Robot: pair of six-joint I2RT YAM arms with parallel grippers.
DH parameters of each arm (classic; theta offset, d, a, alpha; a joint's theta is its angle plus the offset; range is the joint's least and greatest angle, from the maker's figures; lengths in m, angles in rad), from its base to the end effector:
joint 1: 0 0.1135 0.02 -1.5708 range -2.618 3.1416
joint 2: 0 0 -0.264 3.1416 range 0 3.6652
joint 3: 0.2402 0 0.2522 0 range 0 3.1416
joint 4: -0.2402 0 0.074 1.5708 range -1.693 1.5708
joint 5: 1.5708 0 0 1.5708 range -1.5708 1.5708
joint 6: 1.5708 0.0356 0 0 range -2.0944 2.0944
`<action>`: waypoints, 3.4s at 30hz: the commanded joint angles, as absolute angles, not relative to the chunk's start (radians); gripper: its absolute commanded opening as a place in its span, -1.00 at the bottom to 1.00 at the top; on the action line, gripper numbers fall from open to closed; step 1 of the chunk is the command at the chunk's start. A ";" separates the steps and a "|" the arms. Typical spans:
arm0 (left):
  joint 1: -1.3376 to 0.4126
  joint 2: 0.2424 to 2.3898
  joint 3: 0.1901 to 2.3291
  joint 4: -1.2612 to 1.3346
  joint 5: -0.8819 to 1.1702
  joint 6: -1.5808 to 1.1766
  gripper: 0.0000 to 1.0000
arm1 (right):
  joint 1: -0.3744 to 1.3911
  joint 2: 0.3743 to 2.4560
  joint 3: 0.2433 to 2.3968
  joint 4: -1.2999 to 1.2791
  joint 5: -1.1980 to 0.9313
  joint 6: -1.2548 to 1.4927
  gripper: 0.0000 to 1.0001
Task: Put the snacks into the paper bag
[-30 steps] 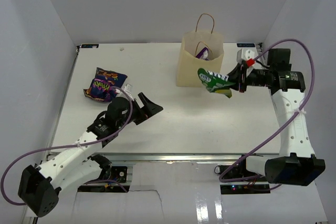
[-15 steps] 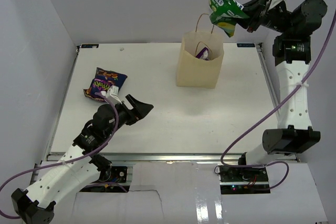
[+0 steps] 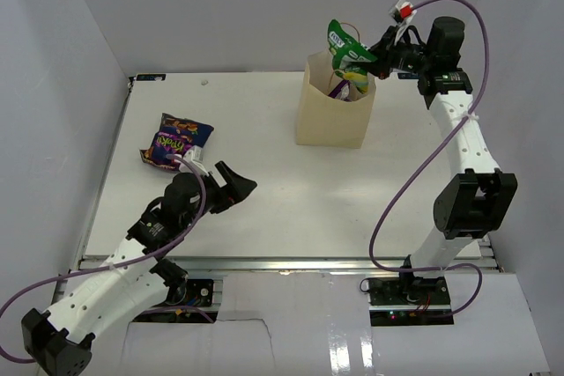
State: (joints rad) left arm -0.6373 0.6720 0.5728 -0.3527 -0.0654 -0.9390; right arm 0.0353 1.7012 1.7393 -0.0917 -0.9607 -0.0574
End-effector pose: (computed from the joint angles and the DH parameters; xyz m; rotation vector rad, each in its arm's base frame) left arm 0.1313 -0.0943 0.2655 -0.3665 2.1182 -0.9047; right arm 0.3898 0.0430 0.4395 -0.8007 1.4483 0.7576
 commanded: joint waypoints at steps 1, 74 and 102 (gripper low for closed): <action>-0.637 0.686 0.620 -0.396 -0.097 -0.923 0.96 | 0.054 1.635 1.710 -0.106 -0.917 -0.192 -0.83; 0.350 1.663 0.934 -0.117 0.394 -0.644 0.29 | -0.095 1.246 1.295 -0.690 -0.888 -0.689 0.89; 0.259 1.128 0.896 -0.219 0.719 -0.632 -1.00 | 0.372 1.169 1.350 -0.667 -1.046 -0.821 0.84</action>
State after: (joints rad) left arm 0.2897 1.2377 0.8864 -0.2615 0.6159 -0.5865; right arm 0.2810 1.1606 1.3769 -0.6987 -1.1439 -0.7647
